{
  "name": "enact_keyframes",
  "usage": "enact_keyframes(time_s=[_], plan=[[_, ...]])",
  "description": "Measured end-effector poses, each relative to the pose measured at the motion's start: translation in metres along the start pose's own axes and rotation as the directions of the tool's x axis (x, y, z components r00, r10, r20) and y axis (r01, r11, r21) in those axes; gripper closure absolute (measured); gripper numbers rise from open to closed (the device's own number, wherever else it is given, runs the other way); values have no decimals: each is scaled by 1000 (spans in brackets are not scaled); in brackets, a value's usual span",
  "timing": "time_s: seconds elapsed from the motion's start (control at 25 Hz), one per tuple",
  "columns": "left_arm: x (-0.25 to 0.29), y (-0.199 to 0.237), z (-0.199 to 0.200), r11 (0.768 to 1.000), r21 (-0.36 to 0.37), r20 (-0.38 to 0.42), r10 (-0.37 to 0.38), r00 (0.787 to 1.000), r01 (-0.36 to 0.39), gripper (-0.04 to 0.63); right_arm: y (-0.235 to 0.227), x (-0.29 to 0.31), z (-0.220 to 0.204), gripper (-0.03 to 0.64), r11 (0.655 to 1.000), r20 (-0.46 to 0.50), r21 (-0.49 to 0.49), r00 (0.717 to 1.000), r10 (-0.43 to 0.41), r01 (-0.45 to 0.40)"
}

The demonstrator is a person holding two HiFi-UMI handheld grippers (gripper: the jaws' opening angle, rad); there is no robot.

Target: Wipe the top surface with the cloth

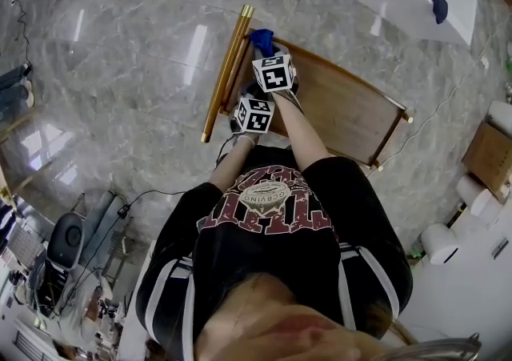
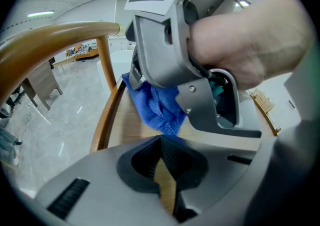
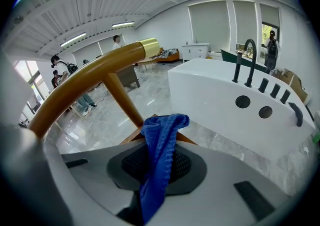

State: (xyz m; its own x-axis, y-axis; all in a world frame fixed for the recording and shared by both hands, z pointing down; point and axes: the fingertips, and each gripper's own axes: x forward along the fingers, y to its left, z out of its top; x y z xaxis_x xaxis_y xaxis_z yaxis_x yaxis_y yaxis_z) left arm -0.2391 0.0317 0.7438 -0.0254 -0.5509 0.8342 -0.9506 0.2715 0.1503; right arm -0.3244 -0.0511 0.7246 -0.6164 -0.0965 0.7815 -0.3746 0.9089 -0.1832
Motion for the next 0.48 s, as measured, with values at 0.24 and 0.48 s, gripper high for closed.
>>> enact_keyframes(time_s=[0.24,0.48], plan=[[0,1,0,1000,-28,-6,10,1000,-10,548,-6,-5,-4,551,1000,9,-4,1000,-1,1],[0,0,1,998,-53,-4,27,1000,-27,548,-15,-11,-11,551,1000,6,3,1000,2,-2]])
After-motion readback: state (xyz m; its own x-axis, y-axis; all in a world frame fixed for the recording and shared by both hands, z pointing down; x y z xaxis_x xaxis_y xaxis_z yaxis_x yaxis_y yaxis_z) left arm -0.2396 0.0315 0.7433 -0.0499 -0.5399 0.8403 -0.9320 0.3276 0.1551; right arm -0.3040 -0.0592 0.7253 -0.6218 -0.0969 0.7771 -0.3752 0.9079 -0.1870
